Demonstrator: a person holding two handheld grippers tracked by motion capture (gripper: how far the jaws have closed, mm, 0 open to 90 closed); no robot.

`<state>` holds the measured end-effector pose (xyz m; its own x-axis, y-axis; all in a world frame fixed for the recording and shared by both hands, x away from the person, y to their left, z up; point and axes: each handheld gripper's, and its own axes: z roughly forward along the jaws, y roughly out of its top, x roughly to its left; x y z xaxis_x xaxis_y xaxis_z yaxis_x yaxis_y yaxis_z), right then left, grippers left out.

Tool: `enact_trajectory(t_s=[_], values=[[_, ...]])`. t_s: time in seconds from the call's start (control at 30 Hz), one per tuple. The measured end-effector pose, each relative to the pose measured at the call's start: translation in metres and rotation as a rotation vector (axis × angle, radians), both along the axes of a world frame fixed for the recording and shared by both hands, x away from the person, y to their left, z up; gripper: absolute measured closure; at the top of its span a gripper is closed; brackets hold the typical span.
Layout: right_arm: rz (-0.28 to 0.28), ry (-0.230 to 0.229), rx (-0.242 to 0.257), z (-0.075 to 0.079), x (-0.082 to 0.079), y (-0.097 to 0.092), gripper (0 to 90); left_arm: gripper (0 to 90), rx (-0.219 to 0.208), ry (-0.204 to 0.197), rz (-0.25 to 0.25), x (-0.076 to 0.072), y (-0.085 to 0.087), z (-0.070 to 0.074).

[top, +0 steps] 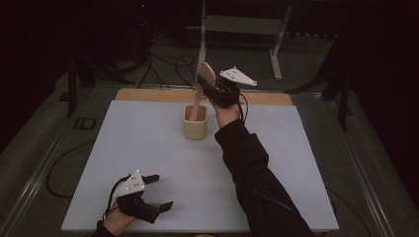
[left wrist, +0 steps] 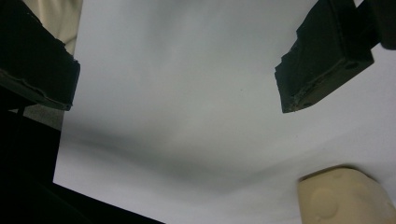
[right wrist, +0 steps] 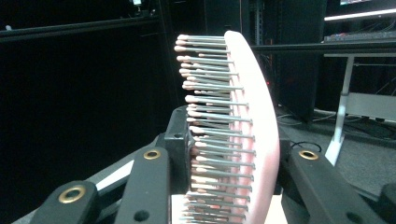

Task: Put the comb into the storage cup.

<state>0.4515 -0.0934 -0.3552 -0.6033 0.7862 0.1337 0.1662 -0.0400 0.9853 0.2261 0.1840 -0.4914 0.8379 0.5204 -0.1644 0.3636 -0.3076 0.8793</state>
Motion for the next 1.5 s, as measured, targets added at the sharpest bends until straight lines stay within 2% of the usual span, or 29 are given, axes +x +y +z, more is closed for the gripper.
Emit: enact_trajectory(t_s=[0.47,0.83,1.13,1.5], values=[[-0.006,0.043,-0.010,-0.023,0.005,0.000,64.7,0.2,0.000,0.007,-0.007,0.000,-0.001,-0.001],[-0.007,0.083,-0.006,-0.037,0.008,0.002,64.6,0.2,-0.002,0.007,-0.007,-0.001,-0.001,-0.001],[-0.002,0.098,-0.019,-0.048,0.009,0.006,64.6,0.2,0.001,0.005,-0.006,0.000,0.000,-0.001],[-0.001,0.135,0.004,-0.062,0.011,0.006,64.6,0.2,0.001,0.007,-0.010,0.000,0.000,-0.002]])
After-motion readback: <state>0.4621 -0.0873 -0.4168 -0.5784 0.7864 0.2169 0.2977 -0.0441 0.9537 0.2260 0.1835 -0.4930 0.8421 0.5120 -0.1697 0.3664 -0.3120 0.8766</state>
